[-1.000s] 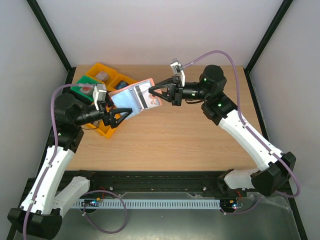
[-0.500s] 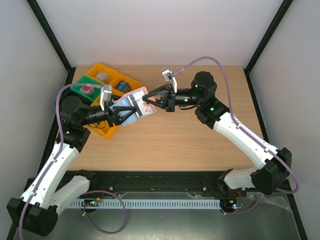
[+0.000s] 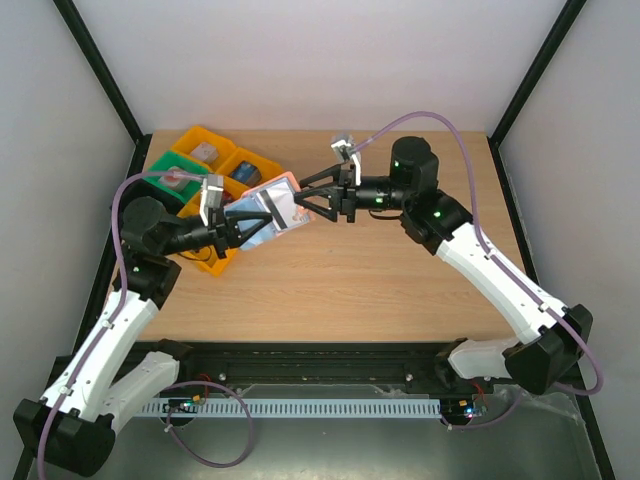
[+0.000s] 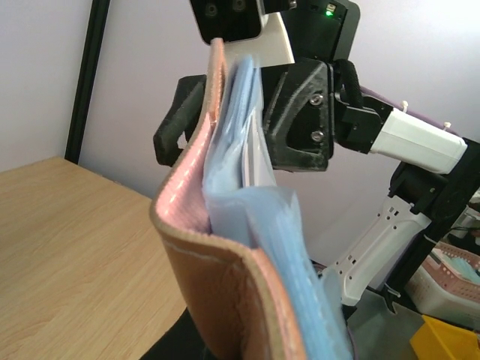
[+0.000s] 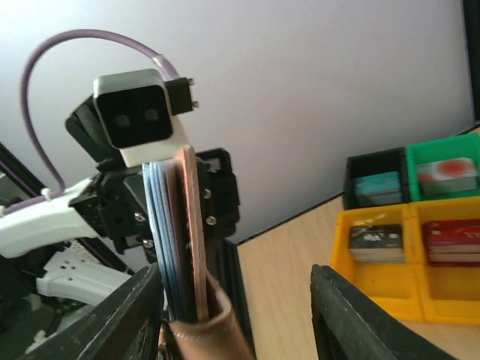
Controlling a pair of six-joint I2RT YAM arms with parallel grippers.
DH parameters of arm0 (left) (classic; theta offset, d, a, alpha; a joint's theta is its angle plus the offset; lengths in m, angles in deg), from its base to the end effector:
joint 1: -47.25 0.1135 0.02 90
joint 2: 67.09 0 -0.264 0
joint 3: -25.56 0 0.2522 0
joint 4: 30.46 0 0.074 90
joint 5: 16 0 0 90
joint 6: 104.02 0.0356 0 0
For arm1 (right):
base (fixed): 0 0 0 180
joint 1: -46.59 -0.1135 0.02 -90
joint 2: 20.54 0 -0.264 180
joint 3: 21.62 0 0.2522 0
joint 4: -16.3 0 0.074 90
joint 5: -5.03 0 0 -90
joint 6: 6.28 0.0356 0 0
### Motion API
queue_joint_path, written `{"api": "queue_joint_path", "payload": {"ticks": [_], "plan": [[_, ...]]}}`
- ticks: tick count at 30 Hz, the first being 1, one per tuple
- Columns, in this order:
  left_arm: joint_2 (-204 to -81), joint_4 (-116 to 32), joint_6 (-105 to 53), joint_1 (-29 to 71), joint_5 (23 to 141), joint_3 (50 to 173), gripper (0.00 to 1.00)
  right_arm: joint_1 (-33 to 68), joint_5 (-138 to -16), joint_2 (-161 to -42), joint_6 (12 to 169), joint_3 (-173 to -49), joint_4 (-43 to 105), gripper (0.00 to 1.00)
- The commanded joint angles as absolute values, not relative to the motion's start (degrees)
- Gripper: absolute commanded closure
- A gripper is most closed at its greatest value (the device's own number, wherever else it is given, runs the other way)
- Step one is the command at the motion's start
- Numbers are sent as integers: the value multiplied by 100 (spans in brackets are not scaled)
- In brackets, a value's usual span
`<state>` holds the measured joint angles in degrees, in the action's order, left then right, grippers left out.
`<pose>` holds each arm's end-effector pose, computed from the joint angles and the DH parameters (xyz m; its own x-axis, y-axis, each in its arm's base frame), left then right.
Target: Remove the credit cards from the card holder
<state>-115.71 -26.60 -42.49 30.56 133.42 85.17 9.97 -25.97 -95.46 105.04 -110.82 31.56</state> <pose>0.1656 -0.0817 0.3833 -0.2338 -0.1831 -0.9549 0.9462 0.1832 -0.2668 0.2130 0.1963 0.4290 -0.3746 -0.0451 -0.9261 -0.9220 -0.0874 0.3772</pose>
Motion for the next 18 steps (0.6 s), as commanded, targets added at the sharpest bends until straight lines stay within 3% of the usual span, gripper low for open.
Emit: {"api": "queue_joint_path", "payload": {"ticks": [1,12,18], "plan": [[-11453,-2419,-4032,3087,13611,8557,98,1140,-2760,-9283,9902,-11294,3868,48],[-11473,-2848,-3538,3086,13640,8739,98,1170,-2353,-9498,10277,-11462,3801,51],[-11497,-2887,-3538,3084,13588,8751,98,1161,-2036,-9458,10282,-11402,3773,42]]}}
